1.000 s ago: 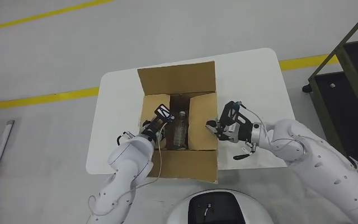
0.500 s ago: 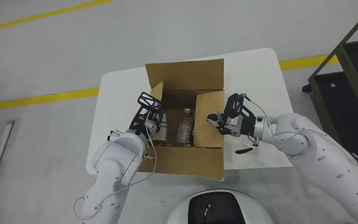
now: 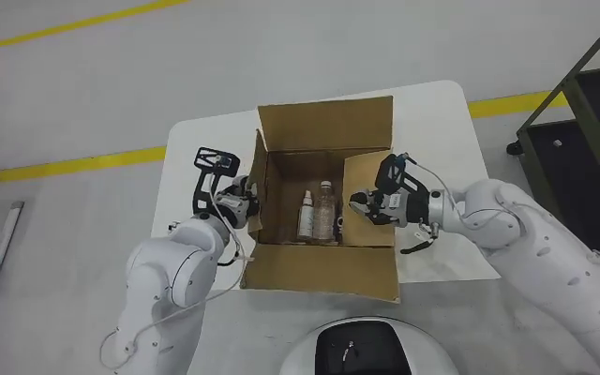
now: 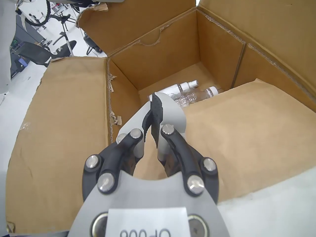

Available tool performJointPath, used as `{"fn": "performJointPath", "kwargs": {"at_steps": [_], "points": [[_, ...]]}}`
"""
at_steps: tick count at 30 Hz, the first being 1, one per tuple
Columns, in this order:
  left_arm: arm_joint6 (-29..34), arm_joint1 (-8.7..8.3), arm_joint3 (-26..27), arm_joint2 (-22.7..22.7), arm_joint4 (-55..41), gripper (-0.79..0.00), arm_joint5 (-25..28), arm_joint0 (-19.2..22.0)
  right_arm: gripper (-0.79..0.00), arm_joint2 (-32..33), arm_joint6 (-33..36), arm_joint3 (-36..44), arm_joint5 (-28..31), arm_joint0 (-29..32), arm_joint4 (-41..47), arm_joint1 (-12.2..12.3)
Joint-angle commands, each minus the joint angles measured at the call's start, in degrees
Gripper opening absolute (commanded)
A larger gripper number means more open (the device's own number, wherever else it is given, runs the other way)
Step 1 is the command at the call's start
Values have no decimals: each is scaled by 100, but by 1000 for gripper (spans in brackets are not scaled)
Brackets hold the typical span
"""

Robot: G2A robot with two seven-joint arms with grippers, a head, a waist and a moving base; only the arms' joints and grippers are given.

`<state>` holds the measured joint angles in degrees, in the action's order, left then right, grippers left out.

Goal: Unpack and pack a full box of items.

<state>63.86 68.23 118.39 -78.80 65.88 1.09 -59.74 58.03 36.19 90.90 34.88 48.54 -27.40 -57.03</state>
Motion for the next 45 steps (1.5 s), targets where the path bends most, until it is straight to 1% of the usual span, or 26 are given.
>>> {"fn": "performJointPath", "kwargs": {"at_steps": [1, 4, 6, 9, 13, 18, 23, 29, 32, 35, 40, 45], "points": [[3, -16, -28, -49, 140, 0, 69, 3, -785, -18, 50, -26, 0, -24, 1, -7], [54, -39, -88, -112, 254, 0, 210, -13, -785, -39, 84, -60, -13, -52, -19, -18], [72, -80, -96, -111, 756, 0, 543, 2, -785, -39, 79, -95, -2, -57, -15, -23], [36, -119, -138, -123, 1322, 0, 792, -24, -785, -24, 76, -139, -7, -57, -6, -27], [-61, -148, -196, -195, 1763, 0, 893, -45, -785, -10, 78, -178, 2, -60, -7, -33], [-132, -183, -276, -175, 2273, 0, 1190, -95, -785, -19, 86, -212, -10, -50, -18, -44], [-301, -190, -536, -96, 2615, 0, 1229, -227, -785, -41, 104, -219, -27, -44, -46, -57], [-390, -185, -631, -47, 2772, 0, 1226, -368, -785, 23, 60, -193, -36, -2, 5, -57], [-397, -184, -621, -61, 2792, 0, 1252, -402, -785, 238, -221, -157, -46, 64, 99, -36], [-391, -184, -636, -100, 2834, 0, 1244, -432, -785, 667, -629, -155, -196, 259, 81, 25], [-376, -177, -630, -114, 2879, 0, 1178, -561, -785, 1425, -1028, -218, -559, 788, -176, 156], [-367, -160, -565, -100, 2875, 0, 1079, -657, -785, 1833, -1259, -215, -985, 1343, -363, 220]]}}
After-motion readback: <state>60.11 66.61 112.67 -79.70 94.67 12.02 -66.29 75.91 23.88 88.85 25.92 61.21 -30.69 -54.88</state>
